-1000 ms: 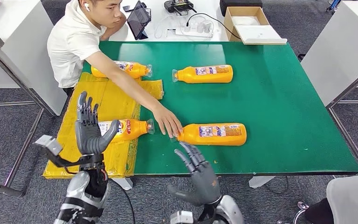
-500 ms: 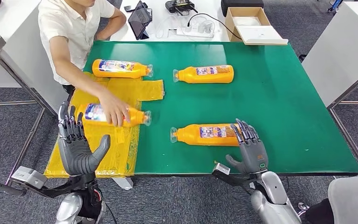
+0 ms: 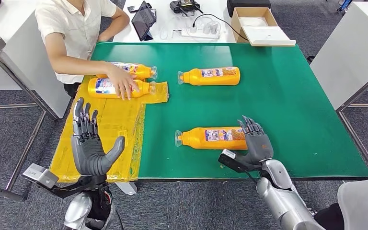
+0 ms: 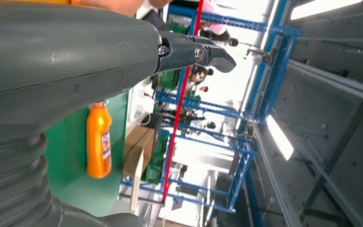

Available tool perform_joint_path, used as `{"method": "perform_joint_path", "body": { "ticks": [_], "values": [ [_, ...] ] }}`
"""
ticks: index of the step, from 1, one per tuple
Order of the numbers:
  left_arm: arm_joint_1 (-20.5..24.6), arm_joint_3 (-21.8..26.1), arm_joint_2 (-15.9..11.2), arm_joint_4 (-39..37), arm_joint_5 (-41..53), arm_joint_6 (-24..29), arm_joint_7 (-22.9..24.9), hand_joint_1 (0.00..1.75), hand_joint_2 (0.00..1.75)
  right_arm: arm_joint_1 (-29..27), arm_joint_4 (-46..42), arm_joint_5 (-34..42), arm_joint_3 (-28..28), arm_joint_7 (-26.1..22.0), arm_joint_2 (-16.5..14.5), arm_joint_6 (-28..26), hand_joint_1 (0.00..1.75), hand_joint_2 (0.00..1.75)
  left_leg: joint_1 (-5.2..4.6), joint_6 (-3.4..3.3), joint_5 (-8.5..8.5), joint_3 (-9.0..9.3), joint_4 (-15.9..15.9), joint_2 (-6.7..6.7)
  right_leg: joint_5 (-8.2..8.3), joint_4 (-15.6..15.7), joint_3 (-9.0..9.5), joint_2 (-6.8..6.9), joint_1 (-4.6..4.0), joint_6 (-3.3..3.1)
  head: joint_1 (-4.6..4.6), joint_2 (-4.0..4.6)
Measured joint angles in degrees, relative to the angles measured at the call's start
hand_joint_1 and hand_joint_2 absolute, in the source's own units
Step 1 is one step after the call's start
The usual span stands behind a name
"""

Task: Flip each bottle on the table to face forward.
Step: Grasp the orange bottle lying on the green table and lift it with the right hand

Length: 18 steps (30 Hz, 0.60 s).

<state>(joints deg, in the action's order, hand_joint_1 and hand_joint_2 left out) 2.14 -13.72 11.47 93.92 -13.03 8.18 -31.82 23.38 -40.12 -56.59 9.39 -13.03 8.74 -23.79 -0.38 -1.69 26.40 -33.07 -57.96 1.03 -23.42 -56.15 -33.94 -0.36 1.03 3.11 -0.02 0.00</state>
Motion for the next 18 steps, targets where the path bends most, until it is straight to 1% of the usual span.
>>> {"method": "perform_joint_path", "body": {
  "ticks": [7,11,12,14,16,18],
  "values": [
    [1.9,-1.5,-0.2,-1.4,-1.6,-1.7,2.4,0.00,1.75,5.8,7.4,-0.9,1.4,3.7,-0.9,8.0,0.00,1.75,0.01,0.01,0.01,0.07,0.0,-0.10,0.00,0.0,0.01,-0.03,-0.01,0.00,-0.01,0.01],
    [3.3,-2.3,-0.3,-2.8,-2.8,-3.4,3.7,0.00,1.75,9.1,10.5,-0.7,2.5,5.1,-1.3,15.1,0.00,1.75,0.01,0.00,0.01,0.29,0.0,-0.21,0.01,0.0,0.18,-0.06,-0.01,0.00,0.01,0.01],
    [3.6,-2.4,-0.3,-3.2,-3.2,-4.0,3.9,0.00,1.75,9.8,11.2,-0.6,2.7,5.3,-1.3,16.8,0.04,1.75,0.01,0.00,0.01,0.37,0.0,-0.23,0.01,0.0,0.25,-0.08,-0.01,0.00,0.00,0.01],
    [4.1,-2.7,-0.3,-3.8,-3.6,-4.6,4.3,0.00,1.75,10.9,12.3,-0.1,3.2,5.4,-1.4,19.0,0.75,1.75,0.01,0.00,0.01,0.50,0.0,-0.26,0.02,0.0,0.38,-0.10,-0.01,0.00,0.00,0.01],
    [4.5,-2.8,-0.3,-4.3,-3.9,-5.0,4.4,0.00,1.75,11.6,13.1,0.4,3.5,5.3,-1.5,20.1,1.45,1.75,0.01,0.00,0.02,0.60,0.0,-0.26,0.02,0.0,0.48,-0.10,-0.02,0.01,0.00,0.01],
    [4.8,-3.0,-0.3,-4.7,-4.0,-5.3,4.6,0.00,1.75,12.0,13.6,0.7,3.8,4.9,-1.5,20.7,1.48,1.75,0.01,0.00,0.02,0.66,0.0,-0.29,0.02,0.0,0.55,-0.12,-0.02,0.01,0.00,0.01]
  ]
}}
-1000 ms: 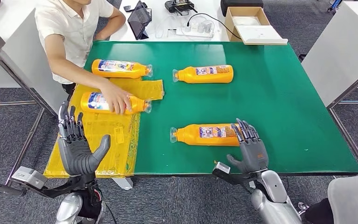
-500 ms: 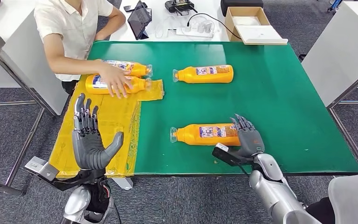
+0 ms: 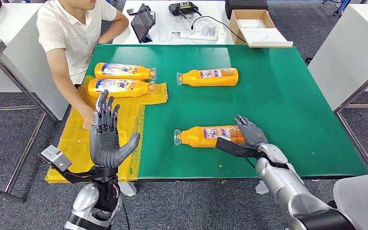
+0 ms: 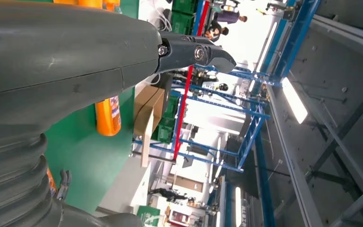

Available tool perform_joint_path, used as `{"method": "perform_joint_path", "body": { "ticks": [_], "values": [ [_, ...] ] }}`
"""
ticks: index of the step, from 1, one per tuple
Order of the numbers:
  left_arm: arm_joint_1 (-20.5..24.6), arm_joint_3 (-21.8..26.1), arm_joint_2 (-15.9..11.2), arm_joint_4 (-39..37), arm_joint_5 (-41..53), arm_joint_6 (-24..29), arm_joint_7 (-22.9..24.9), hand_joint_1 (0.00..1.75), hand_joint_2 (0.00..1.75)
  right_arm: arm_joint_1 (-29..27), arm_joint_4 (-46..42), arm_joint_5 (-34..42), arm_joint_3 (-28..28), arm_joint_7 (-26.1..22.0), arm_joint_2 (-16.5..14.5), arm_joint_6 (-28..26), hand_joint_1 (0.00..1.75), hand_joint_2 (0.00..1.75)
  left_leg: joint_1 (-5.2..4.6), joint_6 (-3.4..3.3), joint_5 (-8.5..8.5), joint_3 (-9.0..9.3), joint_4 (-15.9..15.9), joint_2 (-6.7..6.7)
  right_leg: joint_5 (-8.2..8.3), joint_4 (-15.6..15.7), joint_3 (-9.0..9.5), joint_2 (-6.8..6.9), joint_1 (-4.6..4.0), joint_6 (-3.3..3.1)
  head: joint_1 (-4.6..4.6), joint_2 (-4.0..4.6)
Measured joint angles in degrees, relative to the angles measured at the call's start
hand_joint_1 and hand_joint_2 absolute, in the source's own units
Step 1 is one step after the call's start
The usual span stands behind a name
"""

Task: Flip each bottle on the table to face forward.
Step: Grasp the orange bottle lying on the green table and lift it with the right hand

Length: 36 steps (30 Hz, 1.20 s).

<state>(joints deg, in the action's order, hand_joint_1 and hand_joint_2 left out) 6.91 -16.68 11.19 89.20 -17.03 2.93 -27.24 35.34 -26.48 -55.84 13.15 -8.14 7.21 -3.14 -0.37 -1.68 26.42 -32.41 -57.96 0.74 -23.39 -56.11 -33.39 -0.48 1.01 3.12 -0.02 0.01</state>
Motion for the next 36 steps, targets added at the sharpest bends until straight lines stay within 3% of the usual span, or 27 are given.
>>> {"method": "perform_joint_path", "body": {
  "ticks": [5,8,13,36],
  "values": [
    [0.5,-0.1,0.0,-0.7,-0.4,-0.2,0.2,0.00,1.75,0.6,0.8,0.5,0.5,-0.5,0.0,0.2,1.69,1.75,0.00,0.00,0.00,0.10,0.0,-0.10,0.00,0.0,0.08,-0.03,0.00,0.00,0.00,0.01],
    [0.6,-0.1,0.0,-1.0,-0.6,-0.7,0.3,0.00,1.75,1.0,1.2,0.6,0.7,-0.5,0.0,0.8,1.61,1.75,0.01,0.00,0.00,0.13,0.0,-0.11,0.00,0.0,0.10,-0.03,-0.01,0.00,0.00,0.00],
    [1.0,-0.3,0.0,-1.6,-1.1,-1.8,0.8,0.00,1.75,1.6,1.8,1.1,1.3,-0.1,0.0,3.2,1.74,1.75,0.01,0.01,0.01,0.17,0.0,-0.15,0.00,0.0,0.11,-0.10,-0.02,0.00,-0.01,-0.01],
    [1.9,-1.0,0.0,-4.2,-1.7,-3.4,1.9,0.00,1.75,1.4,2.3,4.5,1.7,-3.0,0.7,4.0,1.75,1.75,0.01,0.01,0.01,0.26,0.0,-0.19,0.01,0.0,0.20,-0.15,-0.02,0.00,-0.01,0.01]
  ]
}}
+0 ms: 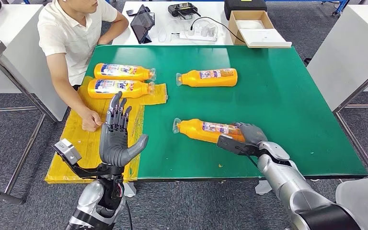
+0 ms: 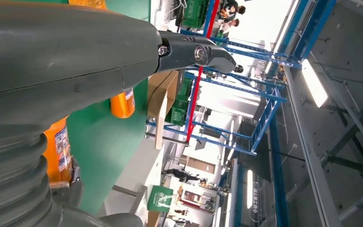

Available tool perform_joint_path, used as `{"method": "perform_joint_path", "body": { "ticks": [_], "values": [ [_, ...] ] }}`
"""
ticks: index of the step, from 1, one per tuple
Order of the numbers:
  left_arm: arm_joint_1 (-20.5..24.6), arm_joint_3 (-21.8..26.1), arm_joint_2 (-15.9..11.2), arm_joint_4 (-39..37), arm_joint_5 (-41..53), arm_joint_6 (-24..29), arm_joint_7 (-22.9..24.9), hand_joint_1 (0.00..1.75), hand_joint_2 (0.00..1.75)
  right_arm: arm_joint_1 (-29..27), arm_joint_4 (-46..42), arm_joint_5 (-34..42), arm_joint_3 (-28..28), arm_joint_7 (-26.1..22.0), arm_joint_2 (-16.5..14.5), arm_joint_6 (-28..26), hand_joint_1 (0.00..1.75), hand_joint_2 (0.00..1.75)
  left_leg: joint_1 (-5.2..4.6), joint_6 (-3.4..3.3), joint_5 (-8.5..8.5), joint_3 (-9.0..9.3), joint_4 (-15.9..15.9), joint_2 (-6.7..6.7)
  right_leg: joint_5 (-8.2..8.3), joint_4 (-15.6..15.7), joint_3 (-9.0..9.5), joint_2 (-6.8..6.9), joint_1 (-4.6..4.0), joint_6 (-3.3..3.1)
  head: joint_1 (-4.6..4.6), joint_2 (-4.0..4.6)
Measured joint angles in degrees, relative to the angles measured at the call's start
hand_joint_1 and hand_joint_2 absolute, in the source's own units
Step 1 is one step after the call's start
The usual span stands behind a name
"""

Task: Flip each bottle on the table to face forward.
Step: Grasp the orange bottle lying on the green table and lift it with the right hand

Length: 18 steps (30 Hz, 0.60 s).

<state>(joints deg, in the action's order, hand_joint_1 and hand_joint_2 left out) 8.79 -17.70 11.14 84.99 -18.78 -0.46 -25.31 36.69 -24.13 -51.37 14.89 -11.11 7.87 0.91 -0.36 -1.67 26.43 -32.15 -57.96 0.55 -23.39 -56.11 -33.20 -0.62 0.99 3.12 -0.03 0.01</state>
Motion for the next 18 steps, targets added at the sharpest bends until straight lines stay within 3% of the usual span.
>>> {"method": "perform_joint_path", "body": {
  "ticks": [4,8,12,18],
  "values": [
    [-0.1,0.0,-0.2,0.0,1.0,2.1,1.2,0.00,1.75,-1.6,-0.5,5.5,-0.6,-6.5,-0.1,-2.6,1.75,1.75,0.00,0.00,0.00,-0.02,0.0,0.01,0.00,0.0,0.01,0.01,0.00,0.00,0.00,-0.01],
    [-1.2,-0.3,-0.1,-0.8,4.5,12.1,2.8,0.00,1.75,-6.8,-5.0,14.7,-3.4,-13.4,-1.0,-7.2,1.75,1.75,0.02,0.00,0.01,-0.17,0.0,0.09,-0.01,0.0,-0.10,0.02,-0.01,0.00,0.01,0.00],
    [-3.9,-2.1,0.1,-1.6,6.4,18.4,1.0,0.00,1.75,-14.3,-14.5,22.0,-5.8,-15.6,-2.3,-8.1,1.75,1.75,0.03,0.00,0.01,-0.48,0.0,0.31,-0.02,0.0,-0.35,0.11,-0.01,0.01,0.02,-0.01],
    [-8.1,-4.4,0.0,-1.9,1.0,14.3,1.8,0.00,1.75,-22.2,-27.6,27.6,-6.2,-17.4,-3.4,-7.4,1.75,1.75,0.01,0.00,0.01,-0.87,0.0,0.35,-0.02,0.0,-0.71,0.15,0.02,0.01,0.01,-0.01]
  ]
}}
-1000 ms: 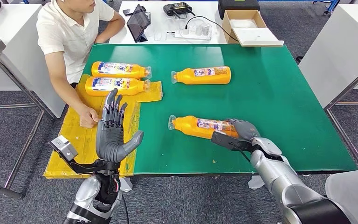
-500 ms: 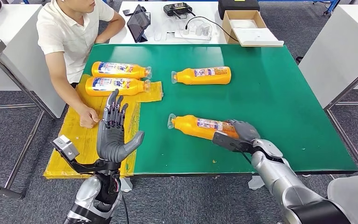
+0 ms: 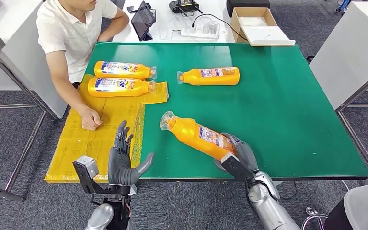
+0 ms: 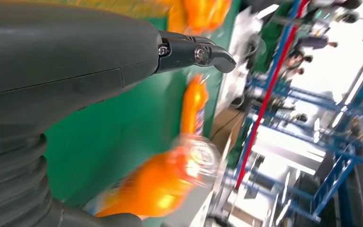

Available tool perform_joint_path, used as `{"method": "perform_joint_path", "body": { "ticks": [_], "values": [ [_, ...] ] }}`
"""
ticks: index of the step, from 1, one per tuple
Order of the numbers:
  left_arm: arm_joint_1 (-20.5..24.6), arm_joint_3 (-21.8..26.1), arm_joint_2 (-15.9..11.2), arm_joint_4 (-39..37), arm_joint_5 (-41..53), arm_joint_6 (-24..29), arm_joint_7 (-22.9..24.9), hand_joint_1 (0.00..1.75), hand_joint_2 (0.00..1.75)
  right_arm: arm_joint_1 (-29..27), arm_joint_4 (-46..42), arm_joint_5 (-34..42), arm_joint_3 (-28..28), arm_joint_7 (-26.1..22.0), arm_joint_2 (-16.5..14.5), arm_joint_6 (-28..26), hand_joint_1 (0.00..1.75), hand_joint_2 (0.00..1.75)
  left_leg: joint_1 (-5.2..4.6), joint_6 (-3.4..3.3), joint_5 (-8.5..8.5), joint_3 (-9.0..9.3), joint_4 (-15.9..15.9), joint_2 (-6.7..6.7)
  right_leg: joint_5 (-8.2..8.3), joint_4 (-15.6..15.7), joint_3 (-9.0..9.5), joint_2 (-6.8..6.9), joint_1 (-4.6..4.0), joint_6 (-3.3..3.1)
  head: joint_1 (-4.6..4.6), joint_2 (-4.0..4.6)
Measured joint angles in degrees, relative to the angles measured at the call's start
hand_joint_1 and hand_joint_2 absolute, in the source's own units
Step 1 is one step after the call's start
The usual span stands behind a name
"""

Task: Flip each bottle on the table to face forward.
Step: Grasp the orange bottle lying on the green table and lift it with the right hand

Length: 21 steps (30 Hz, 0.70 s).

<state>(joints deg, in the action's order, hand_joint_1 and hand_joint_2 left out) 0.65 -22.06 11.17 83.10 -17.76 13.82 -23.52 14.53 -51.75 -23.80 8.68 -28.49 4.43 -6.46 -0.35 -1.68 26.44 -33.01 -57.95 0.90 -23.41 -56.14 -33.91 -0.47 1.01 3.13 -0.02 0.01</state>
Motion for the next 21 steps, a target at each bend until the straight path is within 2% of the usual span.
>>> {"method": "perform_joint_path", "body": {
  "ticks": [8,14,21],
  "values": [
    [-2.9,-1.5,0.0,1.5,1.4,0.9,-2.8,0.00,1.75,-3.2,-8.4,1.2,0.3,0.2,-1.3,-0.4,1.75,1.75,-0.01,-0.01,0.00,-0.01,0.0,0.00,0.00,0.0,-0.02,0.00,0.01,0.00,0.01,0.01],
    [-3.8,-3.5,-0.7,3.0,-5.0,-9.7,-0.9,0.00,1.75,-2.6,-9.1,0.8,3.5,-0.2,-2.1,1.0,1.75,1.75,0.00,0.00,0.00,-0.01,0.0,-0.03,0.00,0.0,-0.02,-0.01,0.00,0.00,0.01,-0.01],
    [-3.1,-4.4,-1.0,2.8,-7.6,-13.2,0.4,0.00,1.75,-1.2,-9.1,-0.7,10.5,-2.7,-4.2,3.2,1.75,1.75,0.03,0.01,-0.01,0.00,0.0,-0.01,0.00,0.0,-0.03,0.00,-0.02,-0.01,0.01,0.01]
  ]
}}
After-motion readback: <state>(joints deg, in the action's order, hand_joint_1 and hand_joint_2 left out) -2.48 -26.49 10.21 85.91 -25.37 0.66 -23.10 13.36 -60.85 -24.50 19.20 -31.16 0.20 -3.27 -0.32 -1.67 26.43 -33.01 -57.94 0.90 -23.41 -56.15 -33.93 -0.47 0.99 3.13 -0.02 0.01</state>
